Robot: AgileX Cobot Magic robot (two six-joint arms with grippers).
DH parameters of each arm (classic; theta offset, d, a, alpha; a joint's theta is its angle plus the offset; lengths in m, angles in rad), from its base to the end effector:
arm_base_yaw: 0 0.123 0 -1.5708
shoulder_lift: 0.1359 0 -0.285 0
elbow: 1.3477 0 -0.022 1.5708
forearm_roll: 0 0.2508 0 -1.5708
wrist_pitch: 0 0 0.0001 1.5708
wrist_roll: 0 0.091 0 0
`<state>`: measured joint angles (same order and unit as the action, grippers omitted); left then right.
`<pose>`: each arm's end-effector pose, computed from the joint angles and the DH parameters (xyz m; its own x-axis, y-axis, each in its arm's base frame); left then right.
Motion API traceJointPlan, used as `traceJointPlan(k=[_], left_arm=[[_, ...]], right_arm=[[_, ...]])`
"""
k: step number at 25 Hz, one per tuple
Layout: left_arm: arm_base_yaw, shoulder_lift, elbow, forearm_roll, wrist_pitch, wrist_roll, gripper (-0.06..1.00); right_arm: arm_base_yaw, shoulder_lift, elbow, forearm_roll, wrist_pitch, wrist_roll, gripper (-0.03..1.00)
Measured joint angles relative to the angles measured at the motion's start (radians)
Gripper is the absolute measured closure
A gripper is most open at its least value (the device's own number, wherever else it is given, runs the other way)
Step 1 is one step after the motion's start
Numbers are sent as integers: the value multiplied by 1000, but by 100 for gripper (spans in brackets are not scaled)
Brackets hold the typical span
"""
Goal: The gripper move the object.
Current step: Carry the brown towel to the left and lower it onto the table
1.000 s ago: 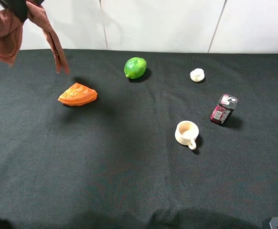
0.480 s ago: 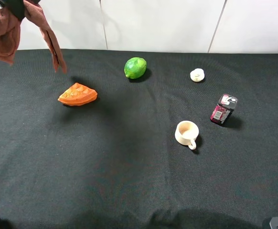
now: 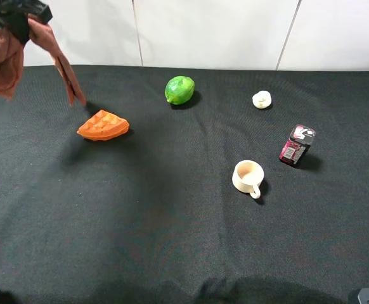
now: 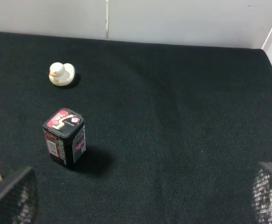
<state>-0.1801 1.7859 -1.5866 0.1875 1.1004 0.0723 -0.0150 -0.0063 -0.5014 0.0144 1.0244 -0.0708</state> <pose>0.3782 -0.0535 0.3006 -0.8888 0.3196 -0.3285 0.2614 0.9422 0.2095 -0.0045 0.0012 0.2806 -0.4157 -0.0570 -0.9077 -0.0225 0.9984 -0.0524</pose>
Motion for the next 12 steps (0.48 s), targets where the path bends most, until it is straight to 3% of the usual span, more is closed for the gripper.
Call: traceJointPlan(k=[12], left_arm=[[27,1,122,4,-101,-8,77]], right_arm=[[0,0,0,0,0,0,27]])
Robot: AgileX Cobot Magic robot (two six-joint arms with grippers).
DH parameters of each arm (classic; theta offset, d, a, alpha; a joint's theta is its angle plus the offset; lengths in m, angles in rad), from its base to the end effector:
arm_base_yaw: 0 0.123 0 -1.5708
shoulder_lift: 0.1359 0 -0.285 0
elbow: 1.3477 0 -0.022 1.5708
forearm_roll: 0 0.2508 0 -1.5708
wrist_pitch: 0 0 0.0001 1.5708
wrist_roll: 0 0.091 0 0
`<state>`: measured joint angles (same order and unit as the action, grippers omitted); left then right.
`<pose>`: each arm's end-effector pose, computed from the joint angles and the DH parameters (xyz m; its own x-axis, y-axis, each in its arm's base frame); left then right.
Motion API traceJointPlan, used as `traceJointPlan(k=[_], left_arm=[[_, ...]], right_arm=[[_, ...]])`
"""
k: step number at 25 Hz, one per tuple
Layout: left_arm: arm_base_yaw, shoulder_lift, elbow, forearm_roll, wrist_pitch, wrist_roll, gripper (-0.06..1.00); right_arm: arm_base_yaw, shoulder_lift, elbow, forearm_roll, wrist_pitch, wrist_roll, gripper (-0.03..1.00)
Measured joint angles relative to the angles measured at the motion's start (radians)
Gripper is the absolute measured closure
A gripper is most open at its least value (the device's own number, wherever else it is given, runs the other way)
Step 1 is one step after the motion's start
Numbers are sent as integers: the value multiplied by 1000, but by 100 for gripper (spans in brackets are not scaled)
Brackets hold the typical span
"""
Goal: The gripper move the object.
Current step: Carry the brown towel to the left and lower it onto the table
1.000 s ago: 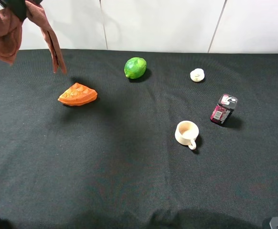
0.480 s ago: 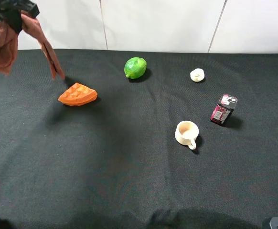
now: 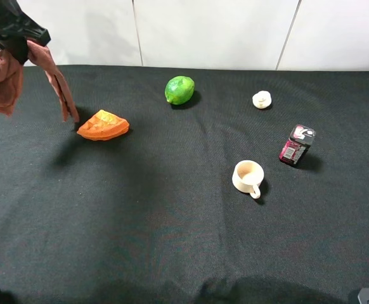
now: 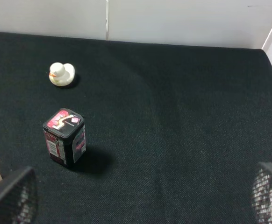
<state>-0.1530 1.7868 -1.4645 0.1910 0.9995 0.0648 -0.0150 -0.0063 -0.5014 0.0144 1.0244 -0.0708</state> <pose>0.3753 -0.0432 0.2689 -0.9006 0.3069 -0.3077 0.2522 0.9457 0.2050 -0.0045 0.0012 0.2806 -0.4157 -0.0570 -0.9077 -0.0225 0.9984 -0.0524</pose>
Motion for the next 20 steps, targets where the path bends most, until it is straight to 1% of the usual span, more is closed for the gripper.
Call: traceJointPlan(k=[14,20], left_arm=[[0,0,181,0,-145,-24,77],[0,1,234,0,-199,-39,77]], right_arm=[[0,0,0,0,0,0,27],[0,0,0,0,0,0,27]])
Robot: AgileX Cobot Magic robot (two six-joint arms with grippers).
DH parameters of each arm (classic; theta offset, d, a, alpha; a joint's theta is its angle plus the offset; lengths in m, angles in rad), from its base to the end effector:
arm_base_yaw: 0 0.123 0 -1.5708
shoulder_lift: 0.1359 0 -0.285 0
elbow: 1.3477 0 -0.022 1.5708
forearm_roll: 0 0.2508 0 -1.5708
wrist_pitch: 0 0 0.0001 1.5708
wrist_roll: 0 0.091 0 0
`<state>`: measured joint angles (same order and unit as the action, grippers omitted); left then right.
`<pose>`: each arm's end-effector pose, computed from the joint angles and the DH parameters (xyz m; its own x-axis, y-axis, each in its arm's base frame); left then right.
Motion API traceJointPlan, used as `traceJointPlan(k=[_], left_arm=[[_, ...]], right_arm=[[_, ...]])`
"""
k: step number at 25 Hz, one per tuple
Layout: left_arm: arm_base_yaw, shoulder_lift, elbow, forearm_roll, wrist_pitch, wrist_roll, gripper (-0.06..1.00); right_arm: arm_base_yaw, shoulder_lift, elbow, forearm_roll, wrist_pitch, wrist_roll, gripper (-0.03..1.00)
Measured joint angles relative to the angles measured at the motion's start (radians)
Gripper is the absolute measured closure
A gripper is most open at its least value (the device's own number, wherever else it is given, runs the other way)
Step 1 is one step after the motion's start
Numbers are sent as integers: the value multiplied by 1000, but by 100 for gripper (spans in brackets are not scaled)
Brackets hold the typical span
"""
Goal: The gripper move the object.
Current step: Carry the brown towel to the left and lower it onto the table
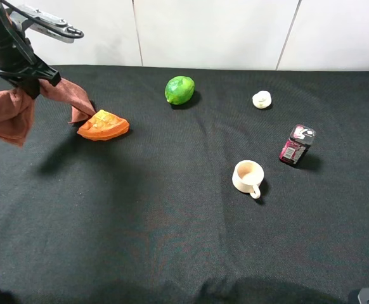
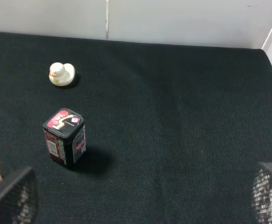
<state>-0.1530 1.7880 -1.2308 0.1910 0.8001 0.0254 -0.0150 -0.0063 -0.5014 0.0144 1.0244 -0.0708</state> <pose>0.3572 -0.0425 0.2106 -0.9119 0.2996 -0.2805 0.2578 0.9499 0.1764 -0.0045 0.0012 0.2806 -0.4157 -0.0570 -0.9077 -0.0225 0.9984 -0.0524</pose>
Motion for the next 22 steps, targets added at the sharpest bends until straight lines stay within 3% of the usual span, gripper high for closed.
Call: traceJointPlan(k=[11,22], left_arm=[[0,116,15,0,-17,-25,77],[0,159,36,0,-98,-25,77]], right_arm=[[0,0,0,0,0,0,27],[0,0,0,0,0,0,27]])
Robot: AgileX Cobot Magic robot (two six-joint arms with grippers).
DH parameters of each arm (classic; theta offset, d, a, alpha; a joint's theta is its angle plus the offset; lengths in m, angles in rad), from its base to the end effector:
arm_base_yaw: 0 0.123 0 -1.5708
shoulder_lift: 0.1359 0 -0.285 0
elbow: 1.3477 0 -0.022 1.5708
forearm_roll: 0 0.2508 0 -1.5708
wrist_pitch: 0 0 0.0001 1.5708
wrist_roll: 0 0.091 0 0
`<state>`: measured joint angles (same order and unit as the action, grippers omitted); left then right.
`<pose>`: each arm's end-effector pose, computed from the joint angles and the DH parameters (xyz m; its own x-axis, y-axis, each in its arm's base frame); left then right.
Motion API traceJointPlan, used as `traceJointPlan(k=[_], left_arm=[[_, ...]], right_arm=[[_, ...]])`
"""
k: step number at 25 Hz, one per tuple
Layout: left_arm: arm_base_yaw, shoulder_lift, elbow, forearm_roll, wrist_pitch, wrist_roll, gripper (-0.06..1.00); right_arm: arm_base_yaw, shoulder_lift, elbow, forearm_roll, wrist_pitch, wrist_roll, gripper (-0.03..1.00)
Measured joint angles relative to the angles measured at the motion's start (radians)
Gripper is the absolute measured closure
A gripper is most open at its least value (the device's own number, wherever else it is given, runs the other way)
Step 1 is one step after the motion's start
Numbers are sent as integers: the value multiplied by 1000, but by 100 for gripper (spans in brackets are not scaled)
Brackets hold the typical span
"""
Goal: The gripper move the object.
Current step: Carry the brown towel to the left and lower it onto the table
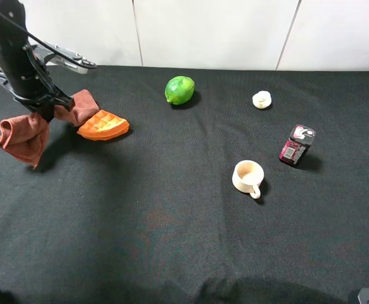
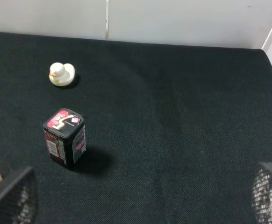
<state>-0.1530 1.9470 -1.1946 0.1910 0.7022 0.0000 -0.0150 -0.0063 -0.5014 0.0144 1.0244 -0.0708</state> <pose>0.3669 -0.0453 0.1456 -0.9374 0.2912 -0.1911 0.2654 0.9525 0.1494 -0.0045 0.0012 0.2806 -0.4157 -0.0570 -0.9077 -0.0225 0.9984 -0.0524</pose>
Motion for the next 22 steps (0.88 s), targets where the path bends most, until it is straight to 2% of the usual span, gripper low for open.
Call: traceJointPlan(k=[9,22], left_arm=[[0,38,9,1,-41,0,77],[0,63,11,1,-48,0,77]], right_arm=[[0,0,0,0,0,0,27],[0,0,0,0,0,0,27]])
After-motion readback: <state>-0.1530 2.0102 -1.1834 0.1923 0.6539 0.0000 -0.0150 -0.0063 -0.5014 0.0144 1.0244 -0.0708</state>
